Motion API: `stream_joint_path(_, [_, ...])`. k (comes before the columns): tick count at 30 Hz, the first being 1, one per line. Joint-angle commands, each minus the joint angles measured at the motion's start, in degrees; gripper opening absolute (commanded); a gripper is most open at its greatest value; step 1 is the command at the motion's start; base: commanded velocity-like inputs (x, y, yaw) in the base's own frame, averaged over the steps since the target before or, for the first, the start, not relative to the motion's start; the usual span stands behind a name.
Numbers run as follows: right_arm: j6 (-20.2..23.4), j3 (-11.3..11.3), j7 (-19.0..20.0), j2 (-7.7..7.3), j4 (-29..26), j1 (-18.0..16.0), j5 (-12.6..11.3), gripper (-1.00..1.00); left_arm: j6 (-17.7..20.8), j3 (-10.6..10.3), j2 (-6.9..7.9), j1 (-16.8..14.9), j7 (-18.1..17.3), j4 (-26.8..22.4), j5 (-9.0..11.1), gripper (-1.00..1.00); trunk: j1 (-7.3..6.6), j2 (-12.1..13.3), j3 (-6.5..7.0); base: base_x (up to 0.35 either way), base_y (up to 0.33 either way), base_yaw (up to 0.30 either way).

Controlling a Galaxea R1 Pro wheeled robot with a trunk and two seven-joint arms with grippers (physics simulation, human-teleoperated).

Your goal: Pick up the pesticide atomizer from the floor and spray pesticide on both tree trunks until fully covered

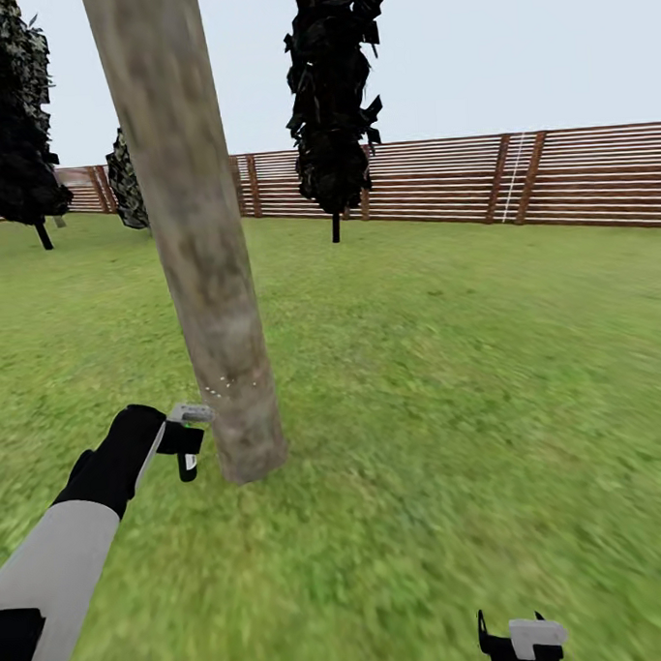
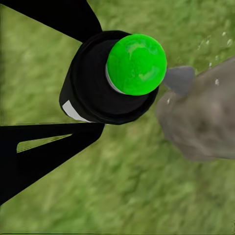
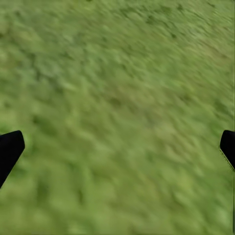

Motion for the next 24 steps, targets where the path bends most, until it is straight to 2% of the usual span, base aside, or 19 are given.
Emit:
stream_joint_path(1, [0.0,0.0,0.0,0.00,0.0,0.0,0.0,1.00,0.0,0.0,0.00,0.0,0.1,0.1,0.0,-1.00,0.00,0.0,0.00,0.091,-0.275,0.039])
stream_joint_path(13, [0.0,0.0,0.0,0.00,0.0,0.0,0.0,1.00,-0.1,0.0,-0.01,0.0,0.2,0.8,0.0,-1.00,0.00,0.0,0.00,0.109,-0.275,0.010])
stream_joint_path(24, [0.0,0.0,0.0,0.09,0.0,0.0,0.0,1.00,-0.1,0.0,-0.26,0.0,0.3,2.0,0.0,-1.00,0.00,0.0,0.00,0.090,-0.275,0.256])
